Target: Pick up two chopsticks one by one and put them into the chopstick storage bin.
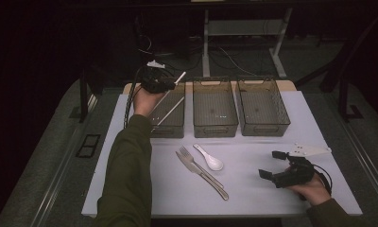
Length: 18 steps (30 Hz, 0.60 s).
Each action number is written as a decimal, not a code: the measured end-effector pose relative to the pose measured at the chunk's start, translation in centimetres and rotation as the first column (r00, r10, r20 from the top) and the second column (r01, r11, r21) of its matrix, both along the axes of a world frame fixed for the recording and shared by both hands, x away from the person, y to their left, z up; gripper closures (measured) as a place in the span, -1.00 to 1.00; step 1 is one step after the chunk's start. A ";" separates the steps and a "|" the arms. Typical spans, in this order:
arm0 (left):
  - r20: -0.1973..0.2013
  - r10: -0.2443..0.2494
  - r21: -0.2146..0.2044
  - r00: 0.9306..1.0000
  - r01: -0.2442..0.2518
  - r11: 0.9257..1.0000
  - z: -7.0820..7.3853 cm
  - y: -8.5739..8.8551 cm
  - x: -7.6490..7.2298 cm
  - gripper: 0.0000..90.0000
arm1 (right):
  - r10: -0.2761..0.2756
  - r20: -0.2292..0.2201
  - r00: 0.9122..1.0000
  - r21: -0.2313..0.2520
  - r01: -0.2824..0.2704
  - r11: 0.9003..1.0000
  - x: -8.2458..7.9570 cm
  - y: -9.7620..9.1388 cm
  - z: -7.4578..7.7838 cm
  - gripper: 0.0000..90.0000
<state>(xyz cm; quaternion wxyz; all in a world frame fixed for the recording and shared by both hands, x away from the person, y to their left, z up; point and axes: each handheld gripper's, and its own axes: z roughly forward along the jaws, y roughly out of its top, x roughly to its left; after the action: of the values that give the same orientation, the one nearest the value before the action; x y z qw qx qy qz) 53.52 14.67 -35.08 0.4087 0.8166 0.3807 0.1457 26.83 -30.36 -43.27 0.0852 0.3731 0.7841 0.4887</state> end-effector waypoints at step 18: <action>-0.087 0.077 0.076 0.993 -0.071 0.995 -3.3 -1.0 1.2 0.86 | -0.001 0.004 1.000 0.004 0.001 1.000 0.0 -0.2 0.0 -0.98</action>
<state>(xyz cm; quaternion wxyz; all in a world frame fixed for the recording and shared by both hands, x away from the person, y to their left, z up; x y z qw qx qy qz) 54.75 13.67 -38.38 0.3552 0.8221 0.4232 0.1376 26.79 -30.53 -43.28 0.0860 0.3725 0.7829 0.4908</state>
